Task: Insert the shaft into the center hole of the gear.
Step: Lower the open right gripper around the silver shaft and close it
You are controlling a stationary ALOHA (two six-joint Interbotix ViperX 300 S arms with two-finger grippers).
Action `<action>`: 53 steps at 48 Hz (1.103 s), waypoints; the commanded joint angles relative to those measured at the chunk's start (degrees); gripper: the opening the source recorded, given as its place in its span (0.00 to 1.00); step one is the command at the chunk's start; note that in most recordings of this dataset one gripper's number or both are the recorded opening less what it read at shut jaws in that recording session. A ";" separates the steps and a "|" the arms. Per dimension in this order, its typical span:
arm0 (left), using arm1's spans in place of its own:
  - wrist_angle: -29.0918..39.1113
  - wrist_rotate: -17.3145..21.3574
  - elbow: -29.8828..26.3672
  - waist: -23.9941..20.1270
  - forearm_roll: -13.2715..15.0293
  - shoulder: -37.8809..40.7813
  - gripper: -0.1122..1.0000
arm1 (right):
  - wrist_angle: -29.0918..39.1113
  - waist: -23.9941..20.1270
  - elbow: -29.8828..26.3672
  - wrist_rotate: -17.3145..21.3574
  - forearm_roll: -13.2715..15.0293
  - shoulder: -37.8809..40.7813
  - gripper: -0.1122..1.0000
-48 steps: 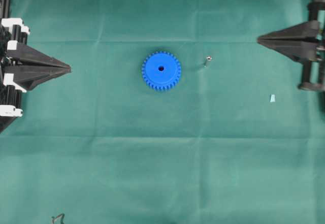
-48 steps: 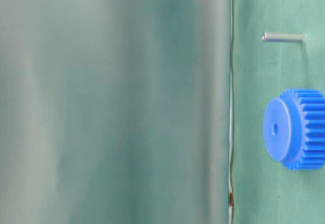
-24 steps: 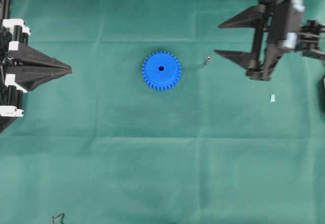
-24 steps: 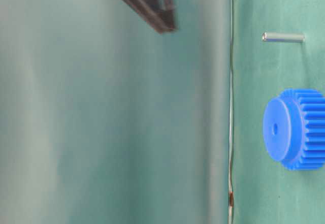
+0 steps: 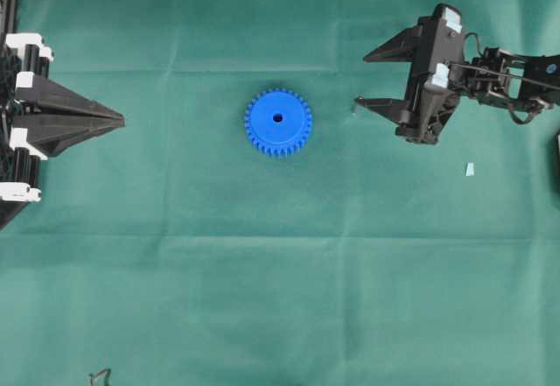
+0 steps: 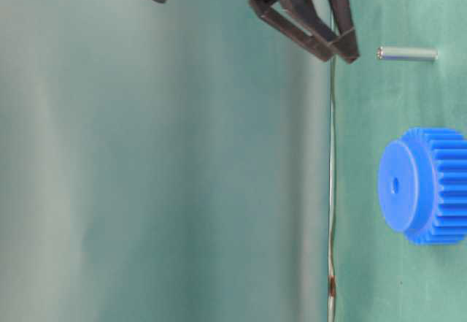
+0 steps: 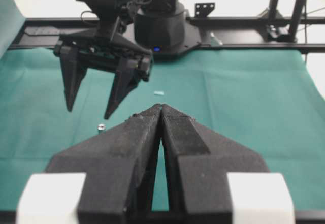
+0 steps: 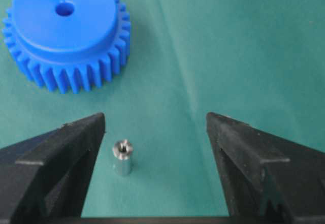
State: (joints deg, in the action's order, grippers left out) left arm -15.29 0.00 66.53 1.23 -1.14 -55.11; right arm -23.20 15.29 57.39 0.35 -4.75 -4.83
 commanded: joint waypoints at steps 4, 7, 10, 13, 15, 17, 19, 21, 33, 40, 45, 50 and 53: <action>-0.26 0.00 -1.23 0.26 -0.18 0.53 0.10 | -1.41 0.18 -1.32 0.09 -0.62 2.20 0.85; -0.26 0.00 -1.23 0.18 -0.26 0.53 0.10 | -1.76 0.18 -1.49 0.18 -0.79 3.16 0.85; -0.26 -0.09 -1.23 0.18 -0.26 0.53 0.10 | -2.02 0.18 -1.49 0.26 -0.97 4.13 0.85; -0.26 -0.09 -1.23 0.18 -0.18 0.53 0.10 | -2.20 0.18 -1.41 0.26 -1.14 4.66 0.85; -0.26 -0.09 -1.23 0.26 -0.18 0.53 0.10 | -2.29 0.18 -1.41 0.26 -1.23 4.83 0.85; -0.26 0.00 -1.23 0.18 -0.18 0.44 0.10 | -2.37 0.18 -1.49 0.26 -1.49 5.01 0.85; -0.26 0.00 -1.23 0.18 -0.18 0.44 0.10 | -2.37 0.18 -1.41 0.26 -1.49 5.01 0.84; -0.26 0.00 -1.23 0.26 -0.18 0.53 0.10 | -2.37 0.18 -1.41 0.26 -1.49 5.01 0.84; -0.26 0.00 -1.23 0.18 -0.26 0.53 0.10 | -2.81 -0.44 -1.49 0.26 -1.49 5.10 0.77; -0.26 0.00 -1.23 0.26 -0.18 0.53 0.10 | -2.64 -1.67 -1.58 0.26 -1.49 5.45 0.72; -0.26 0.00 -1.23 0.26 -0.18 0.44 0.10 | -2.29 -2.29 -1.67 0.35 -1.49 5.54 0.61; -0.26 0.00 -1.23 0.18 -0.26 0.44 0.10 | -2.29 -2.90 -1.58 0.35 -1.49 5.63 0.41; -0.18 0.00 -1.23 0.26 -0.18 0.44 0.10 | -2.29 -2.90 -1.49 0.35 -1.49 5.63 0.30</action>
State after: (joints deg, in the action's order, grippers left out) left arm -15.21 -0.09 66.53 1.32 -1.14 -55.11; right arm -25.22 12.57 56.69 0.79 -6.06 1.32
